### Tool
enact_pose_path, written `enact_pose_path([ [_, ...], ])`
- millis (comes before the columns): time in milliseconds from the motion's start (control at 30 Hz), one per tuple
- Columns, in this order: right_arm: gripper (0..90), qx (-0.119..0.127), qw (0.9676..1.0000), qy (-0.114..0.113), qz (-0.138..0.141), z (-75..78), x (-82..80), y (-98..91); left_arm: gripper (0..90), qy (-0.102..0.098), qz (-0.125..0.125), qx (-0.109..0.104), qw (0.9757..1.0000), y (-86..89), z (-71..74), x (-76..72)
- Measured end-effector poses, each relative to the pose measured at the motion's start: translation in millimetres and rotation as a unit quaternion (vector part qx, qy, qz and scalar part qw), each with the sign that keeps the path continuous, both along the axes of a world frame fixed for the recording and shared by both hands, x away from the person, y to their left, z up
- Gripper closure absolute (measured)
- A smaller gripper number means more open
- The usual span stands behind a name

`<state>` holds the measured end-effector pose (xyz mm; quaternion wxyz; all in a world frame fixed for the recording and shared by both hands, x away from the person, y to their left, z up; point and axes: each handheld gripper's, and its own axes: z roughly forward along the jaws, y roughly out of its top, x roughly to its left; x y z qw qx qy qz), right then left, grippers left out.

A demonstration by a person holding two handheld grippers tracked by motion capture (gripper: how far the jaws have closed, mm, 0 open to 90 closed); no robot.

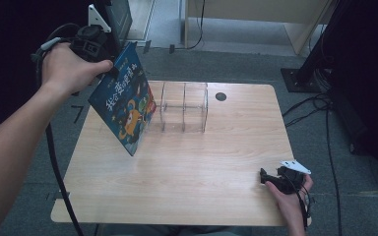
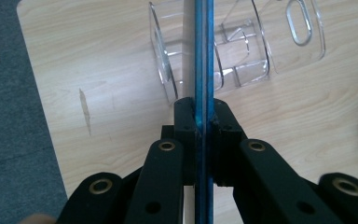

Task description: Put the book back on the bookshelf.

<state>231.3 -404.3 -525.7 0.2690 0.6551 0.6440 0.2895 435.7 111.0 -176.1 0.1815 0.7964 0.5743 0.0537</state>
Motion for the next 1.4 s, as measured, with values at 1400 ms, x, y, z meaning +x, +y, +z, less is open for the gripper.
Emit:
enact_pose_path([
  [1400, 6.4, 0.000, 0.9999, 0.001, 0.010, 0.1, -0.2, 0.6, 84.8, 0.016, 0.036, -0.014, 0.9991, -23.0, -41.0, 47.7],
])
